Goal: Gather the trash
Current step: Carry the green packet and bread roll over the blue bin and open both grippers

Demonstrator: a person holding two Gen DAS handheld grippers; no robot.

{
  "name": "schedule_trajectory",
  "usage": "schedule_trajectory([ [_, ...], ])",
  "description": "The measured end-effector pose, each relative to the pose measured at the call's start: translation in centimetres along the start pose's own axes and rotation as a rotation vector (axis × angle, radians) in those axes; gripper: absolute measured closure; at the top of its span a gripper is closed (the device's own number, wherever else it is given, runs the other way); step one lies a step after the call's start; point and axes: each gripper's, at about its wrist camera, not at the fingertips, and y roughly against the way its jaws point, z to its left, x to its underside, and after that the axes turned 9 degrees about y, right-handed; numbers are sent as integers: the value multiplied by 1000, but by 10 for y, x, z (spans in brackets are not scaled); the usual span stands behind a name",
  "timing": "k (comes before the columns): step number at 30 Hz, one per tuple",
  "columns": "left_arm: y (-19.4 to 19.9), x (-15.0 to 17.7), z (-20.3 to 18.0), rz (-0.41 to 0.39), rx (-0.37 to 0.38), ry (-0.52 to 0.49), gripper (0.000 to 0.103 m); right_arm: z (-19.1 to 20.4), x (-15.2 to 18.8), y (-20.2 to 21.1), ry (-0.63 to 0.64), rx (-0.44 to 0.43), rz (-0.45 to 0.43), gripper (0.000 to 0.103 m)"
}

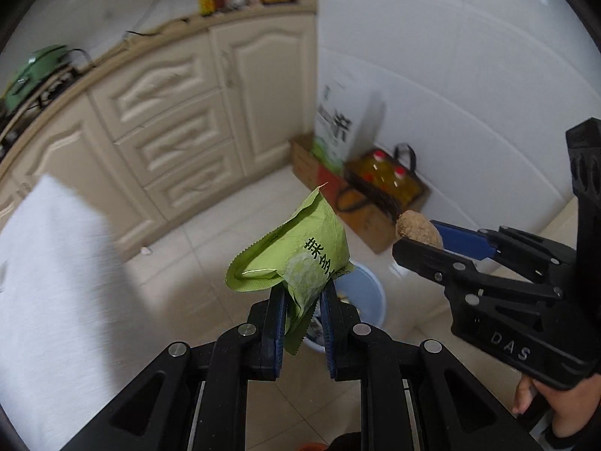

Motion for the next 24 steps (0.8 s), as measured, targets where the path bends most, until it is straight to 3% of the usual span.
schedule_trajectory([
  [7,-91,-37,-40,114,10,-34,89,-68,31,-31,-116,16,53,66],
  [13,-152,-58,-60,164,3,-39,84,-95,44,-56,-153,17,97,66],
  [15,-171,-64,-63,171,-18,-44,74,-100,49,-63,-163,17,109,66],
  [17,-190,-67,-65,166,-46,-42,56,-103,53,-71,-170,13,123,66],
  [19,-198,-66,-66,158,-69,-30,48,-105,56,-76,-176,12,131,66],
  [24,-197,-65,-60,141,-73,1,44,-105,59,-89,-182,7,145,66],
])
